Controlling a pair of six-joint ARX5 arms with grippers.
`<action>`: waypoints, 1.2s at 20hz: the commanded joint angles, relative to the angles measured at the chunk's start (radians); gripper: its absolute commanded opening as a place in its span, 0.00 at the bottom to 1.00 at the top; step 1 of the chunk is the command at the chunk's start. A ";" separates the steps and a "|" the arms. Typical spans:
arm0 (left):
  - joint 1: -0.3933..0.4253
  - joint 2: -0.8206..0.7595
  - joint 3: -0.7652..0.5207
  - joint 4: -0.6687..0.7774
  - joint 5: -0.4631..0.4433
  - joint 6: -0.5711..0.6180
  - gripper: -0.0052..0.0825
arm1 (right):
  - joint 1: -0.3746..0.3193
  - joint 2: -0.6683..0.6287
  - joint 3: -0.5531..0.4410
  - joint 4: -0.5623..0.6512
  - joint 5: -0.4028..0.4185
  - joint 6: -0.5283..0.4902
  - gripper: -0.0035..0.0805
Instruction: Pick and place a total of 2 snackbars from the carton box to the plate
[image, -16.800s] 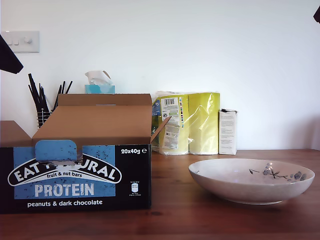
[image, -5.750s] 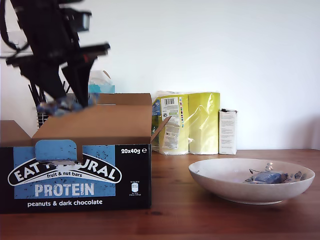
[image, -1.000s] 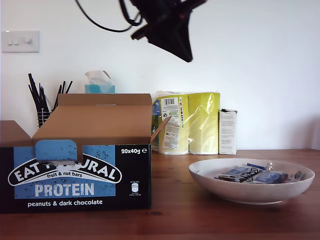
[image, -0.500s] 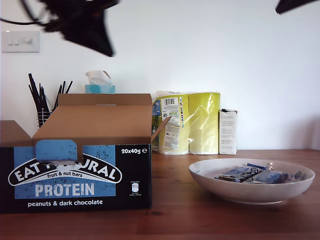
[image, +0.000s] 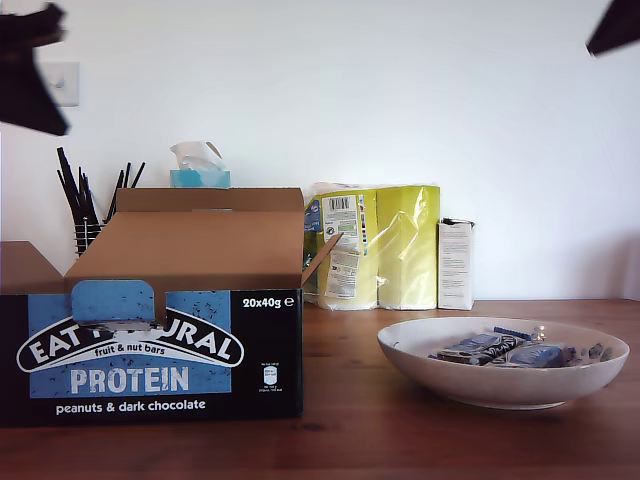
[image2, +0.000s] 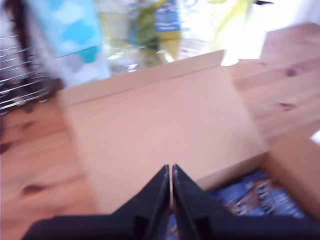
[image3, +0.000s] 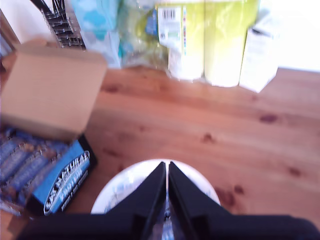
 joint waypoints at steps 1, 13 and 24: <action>-0.005 -0.083 -0.062 0.009 0.013 0.003 0.04 | 0.016 -0.077 -0.051 0.012 -0.006 0.019 0.03; -0.070 -0.428 -0.205 -0.104 -0.048 -0.049 0.04 | 0.043 -0.548 -0.201 -0.239 0.002 0.051 0.03; -0.077 -0.414 -0.205 -0.151 -0.036 -0.084 0.04 | 0.043 -0.539 -0.201 -0.257 0.003 0.048 0.03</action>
